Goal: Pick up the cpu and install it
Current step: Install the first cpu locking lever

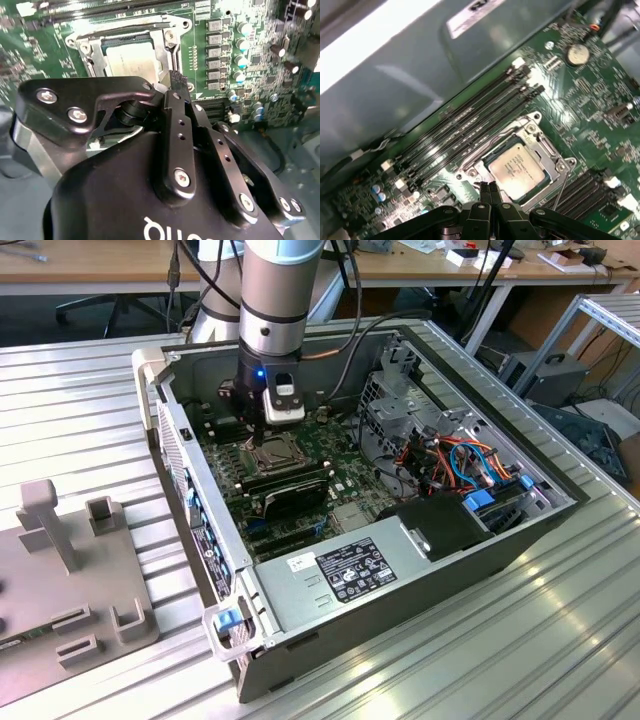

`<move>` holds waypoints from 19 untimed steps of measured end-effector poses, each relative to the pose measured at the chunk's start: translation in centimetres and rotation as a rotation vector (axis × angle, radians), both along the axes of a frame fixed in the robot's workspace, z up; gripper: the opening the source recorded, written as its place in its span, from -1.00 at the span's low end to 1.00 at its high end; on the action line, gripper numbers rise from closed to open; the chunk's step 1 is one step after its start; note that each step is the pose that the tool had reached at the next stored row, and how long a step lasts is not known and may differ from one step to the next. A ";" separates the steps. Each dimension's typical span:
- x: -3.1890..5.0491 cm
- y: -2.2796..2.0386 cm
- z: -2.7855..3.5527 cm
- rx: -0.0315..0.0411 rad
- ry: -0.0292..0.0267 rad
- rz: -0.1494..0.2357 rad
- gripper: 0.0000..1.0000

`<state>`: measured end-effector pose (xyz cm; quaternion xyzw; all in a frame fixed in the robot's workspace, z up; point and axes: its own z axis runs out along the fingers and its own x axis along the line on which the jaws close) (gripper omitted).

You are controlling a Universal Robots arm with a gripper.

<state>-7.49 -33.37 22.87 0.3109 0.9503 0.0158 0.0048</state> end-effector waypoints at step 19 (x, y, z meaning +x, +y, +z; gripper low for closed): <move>0.01 0.01 -0.01 -0.0082 0.0004 0.211 -0.79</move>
